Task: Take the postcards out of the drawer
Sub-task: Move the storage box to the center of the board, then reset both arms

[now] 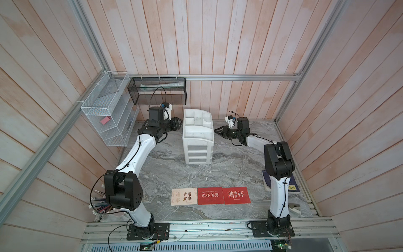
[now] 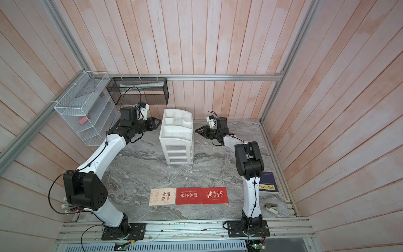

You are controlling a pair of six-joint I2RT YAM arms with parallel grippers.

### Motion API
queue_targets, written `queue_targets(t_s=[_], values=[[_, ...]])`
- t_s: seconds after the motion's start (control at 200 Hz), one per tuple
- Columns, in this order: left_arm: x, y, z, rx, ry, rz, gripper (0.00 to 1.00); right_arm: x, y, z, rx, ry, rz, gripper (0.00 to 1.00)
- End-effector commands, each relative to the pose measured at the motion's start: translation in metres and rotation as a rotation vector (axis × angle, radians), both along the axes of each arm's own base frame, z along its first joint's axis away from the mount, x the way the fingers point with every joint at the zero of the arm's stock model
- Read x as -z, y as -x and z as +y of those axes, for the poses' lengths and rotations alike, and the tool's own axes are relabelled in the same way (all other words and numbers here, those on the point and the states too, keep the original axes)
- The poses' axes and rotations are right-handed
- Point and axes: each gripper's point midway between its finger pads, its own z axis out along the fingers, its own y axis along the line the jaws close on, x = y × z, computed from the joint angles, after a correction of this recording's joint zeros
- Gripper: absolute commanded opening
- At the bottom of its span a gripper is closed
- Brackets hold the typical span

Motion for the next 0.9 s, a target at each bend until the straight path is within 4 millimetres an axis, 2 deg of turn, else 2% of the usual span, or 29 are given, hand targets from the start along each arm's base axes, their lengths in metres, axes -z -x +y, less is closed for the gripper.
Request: queue_targets(t_s=[0.0, 0.11, 0.22, 0.345, 0.505, 0.675, 0.68, 0.695, 0.71, 0.75, 0.79, 0.895], values=[[-0.016, 0.006, 0.0, 0.035, 0.001, -0.036, 0.49, -0.005, 0.003, -0.017, 0.032, 0.036, -0.029, 0.39], [-0.028, 0.008, 0.006, 0.027, -0.012, -0.069, 0.5, -0.009, 0.009, -0.033, 0.067, 0.08, -0.05, 0.44], [-0.05, 0.013, 0.021, -0.03, -0.055, -0.137, 0.49, -0.015, 0.014, -0.056, 0.135, 0.162, -0.09, 0.51], [-0.077, 0.027, 0.035, -0.083, -0.111, -0.232, 0.53, -0.029, 0.025, -0.077, 0.187, 0.225, -0.147, 0.57], [-0.111, 0.054, 0.046, -0.118, -0.154, -0.363, 0.67, -0.052, 0.041, -0.108, 0.253, 0.336, -0.215, 0.71], [-0.126, 0.076, 0.054, -0.14, -0.186, -0.406, 0.77, -0.094, 0.069, -0.141, 0.305, 0.294, -0.334, 0.8], [-0.127, 0.077, 0.055, -0.143, -0.186, -0.407, 0.78, -0.095, 0.07, -0.142, 0.306, 0.292, -0.338, 0.81], [-0.128, 0.078, 0.055, -0.143, -0.184, -0.405, 0.95, -0.098, 0.073, -0.145, 0.313, 0.288, -0.351, 0.82], [-0.13, 0.08, 0.055, -0.143, -0.183, -0.406, 1.0, -0.101, 0.075, -0.148, 0.321, 0.284, -0.363, 0.82], [-0.133, 0.083, 0.055, -0.142, -0.179, -0.403, 1.0, -0.108, 0.083, -0.156, 0.338, 0.279, -0.387, 0.87], [-0.136, 0.086, 0.056, -0.145, -0.176, -0.402, 1.0, -0.116, 0.09, -0.166, 0.358, 0.276, -0.409, 0.97], [-0.139, 0.09, 0.059, -0.169, -0.165, -0.396, 1.0, -0.132, 0.105, -0.19, 0.417, 0.263, -0.451, 0.98]])
